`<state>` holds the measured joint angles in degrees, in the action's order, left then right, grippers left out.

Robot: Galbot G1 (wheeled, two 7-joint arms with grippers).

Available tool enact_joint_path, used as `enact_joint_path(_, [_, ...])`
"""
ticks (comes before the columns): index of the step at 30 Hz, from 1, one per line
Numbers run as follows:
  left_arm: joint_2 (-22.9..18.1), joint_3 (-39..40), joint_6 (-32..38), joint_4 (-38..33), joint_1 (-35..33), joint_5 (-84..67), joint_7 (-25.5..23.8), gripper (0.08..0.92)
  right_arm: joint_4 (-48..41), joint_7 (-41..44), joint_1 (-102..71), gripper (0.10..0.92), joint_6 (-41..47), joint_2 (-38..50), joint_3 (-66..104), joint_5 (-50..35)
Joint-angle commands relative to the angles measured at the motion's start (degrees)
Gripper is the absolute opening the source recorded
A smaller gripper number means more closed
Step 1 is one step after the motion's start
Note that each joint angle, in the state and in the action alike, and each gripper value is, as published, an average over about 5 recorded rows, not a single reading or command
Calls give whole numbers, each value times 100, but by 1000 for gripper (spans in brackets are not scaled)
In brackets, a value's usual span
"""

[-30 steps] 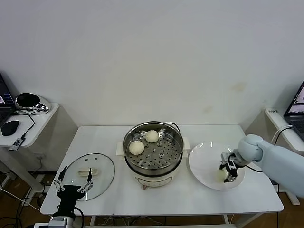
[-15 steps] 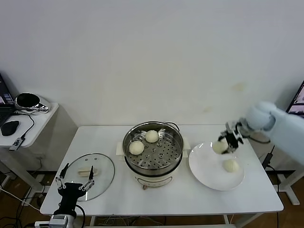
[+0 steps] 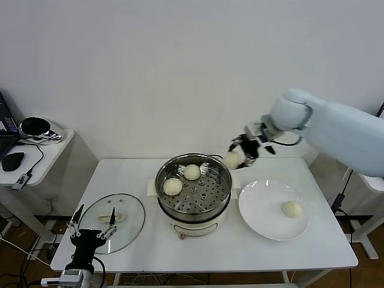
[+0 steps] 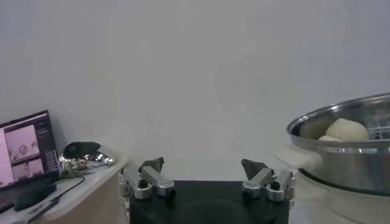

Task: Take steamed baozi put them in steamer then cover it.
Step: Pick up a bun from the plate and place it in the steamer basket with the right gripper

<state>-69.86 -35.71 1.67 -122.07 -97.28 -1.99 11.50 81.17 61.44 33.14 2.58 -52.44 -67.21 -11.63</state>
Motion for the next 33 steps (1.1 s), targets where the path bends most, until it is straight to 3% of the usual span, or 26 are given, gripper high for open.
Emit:
enact_joint_path(1, [-2,-42,-8,-8,-1,-5,-2,823,-505,-108,50,619,-1250,-1738,-688,131])
enact_joint_path(15, [-50,-98,-5,-83,-17,-31,0,823,-645,-156,-424,619,-2181,-2174,-941,1314])
enact_joint_path(33, [-110,-56,-1,-152,-44,-32,-8,823,-437,-89,-431,638,-2348,-1889,-1028,1426])
